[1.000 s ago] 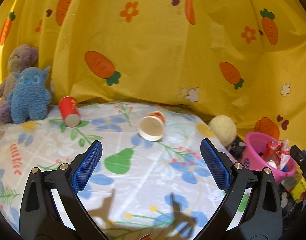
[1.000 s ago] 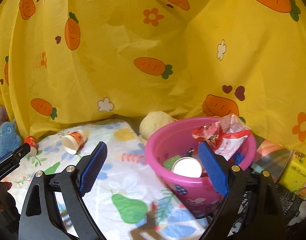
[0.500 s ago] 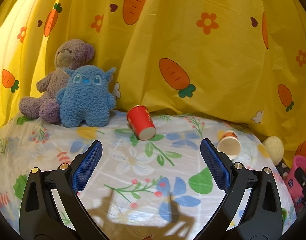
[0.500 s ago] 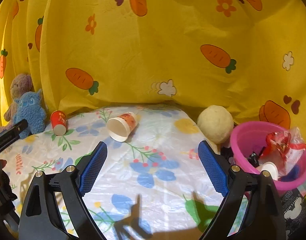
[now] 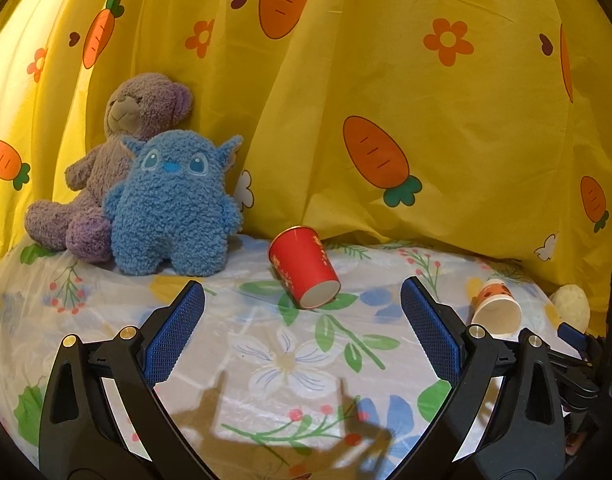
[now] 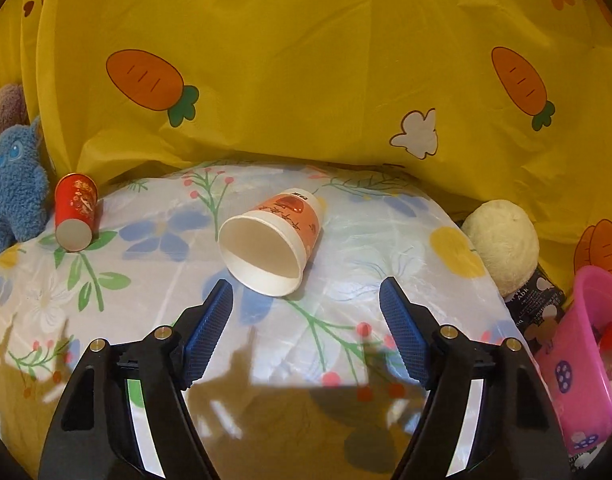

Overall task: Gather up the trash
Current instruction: 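Grasp the white orange-print cup with the right gripper while the left gripper moves toward the red cup, then grasp the red paper cup with the left gripper and lift it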

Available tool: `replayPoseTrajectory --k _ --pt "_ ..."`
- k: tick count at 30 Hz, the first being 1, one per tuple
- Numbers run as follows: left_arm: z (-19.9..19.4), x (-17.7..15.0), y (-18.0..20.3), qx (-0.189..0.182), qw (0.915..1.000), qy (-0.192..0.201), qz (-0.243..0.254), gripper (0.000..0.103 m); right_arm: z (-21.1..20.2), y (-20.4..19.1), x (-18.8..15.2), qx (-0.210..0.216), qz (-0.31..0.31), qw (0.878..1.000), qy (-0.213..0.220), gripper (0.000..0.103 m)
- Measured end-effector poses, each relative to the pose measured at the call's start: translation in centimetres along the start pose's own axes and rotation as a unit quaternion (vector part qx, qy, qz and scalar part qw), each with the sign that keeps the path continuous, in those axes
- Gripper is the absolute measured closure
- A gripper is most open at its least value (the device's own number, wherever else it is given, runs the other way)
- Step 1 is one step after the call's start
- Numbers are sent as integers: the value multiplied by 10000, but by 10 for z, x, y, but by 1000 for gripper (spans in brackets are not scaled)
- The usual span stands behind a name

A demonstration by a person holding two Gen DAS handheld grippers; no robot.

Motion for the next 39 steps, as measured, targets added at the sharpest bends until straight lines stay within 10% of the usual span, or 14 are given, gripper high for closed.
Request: replayPoseTrajectory --k 22,39 --pt "73 -11 -7 -290 9985 -450 -93 6 50 -28 8 101 96 9997 -223 97" --pt "140 -26 -14 -508 9898 -1233 -510 30 41 -27 11 478 229 9986 -35 99"
Point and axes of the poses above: each gripper's, at about its wrist camera, not at the fingertips, and z roughly the way its jaws point, y to its right, x to its top, the point moved 9 cm from there along z, roughly the way its jaws point, and after that the axes turned 7 degrees about -x, right-handed, at the moved point
